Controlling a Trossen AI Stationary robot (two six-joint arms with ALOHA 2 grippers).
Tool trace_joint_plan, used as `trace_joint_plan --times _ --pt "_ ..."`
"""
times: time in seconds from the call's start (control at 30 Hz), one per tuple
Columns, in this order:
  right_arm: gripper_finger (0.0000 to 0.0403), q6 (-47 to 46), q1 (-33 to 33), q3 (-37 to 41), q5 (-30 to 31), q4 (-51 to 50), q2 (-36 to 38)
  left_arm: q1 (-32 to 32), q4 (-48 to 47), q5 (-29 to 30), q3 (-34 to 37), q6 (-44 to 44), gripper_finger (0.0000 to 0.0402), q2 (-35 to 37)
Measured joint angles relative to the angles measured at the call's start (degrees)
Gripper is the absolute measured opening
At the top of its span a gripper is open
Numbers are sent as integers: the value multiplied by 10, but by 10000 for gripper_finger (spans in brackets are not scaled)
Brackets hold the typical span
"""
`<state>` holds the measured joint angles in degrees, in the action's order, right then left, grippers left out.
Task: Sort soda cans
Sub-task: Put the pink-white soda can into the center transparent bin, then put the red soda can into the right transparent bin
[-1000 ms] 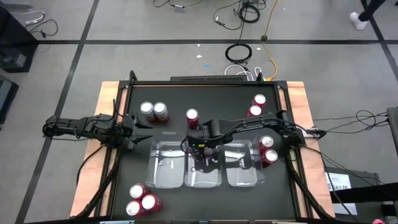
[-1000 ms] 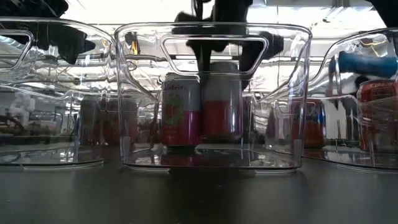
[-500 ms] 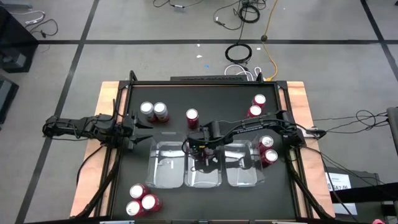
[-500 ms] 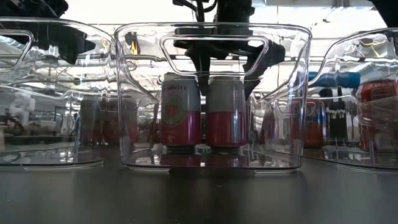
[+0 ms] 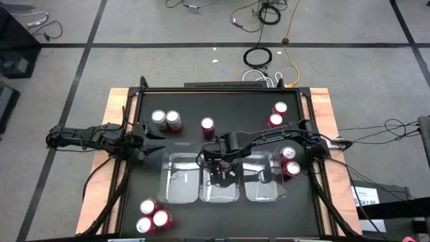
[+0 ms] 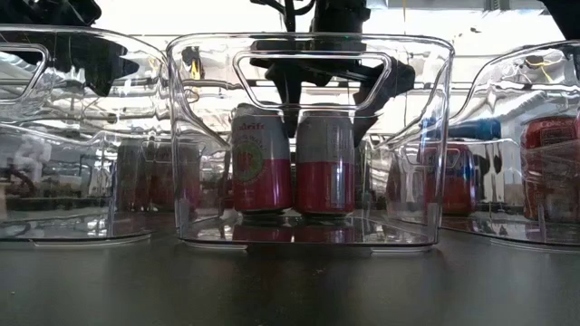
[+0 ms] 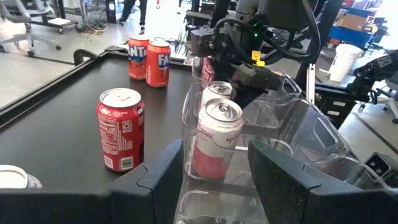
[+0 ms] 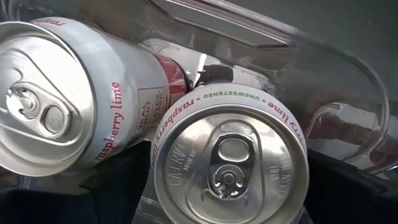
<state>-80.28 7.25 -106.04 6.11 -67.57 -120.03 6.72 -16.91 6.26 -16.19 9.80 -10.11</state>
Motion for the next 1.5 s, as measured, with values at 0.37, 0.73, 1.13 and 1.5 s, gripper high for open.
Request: trace_joint_plan --times 0.37,0.73,1.13,1.5 --pt "395 14 1 -11 1 -13 5 0 0 0 0 4 190 0" --pt "396 32 36 -148 2 -124 12 0 24 26 0 4 190 0" --pt "396 -86 140 -188 1 -146 11 0 26 81 -5 59 295 0" --pt "396 -250 234 -188 48 -212 11 0 37 104 -8 168 356 1"
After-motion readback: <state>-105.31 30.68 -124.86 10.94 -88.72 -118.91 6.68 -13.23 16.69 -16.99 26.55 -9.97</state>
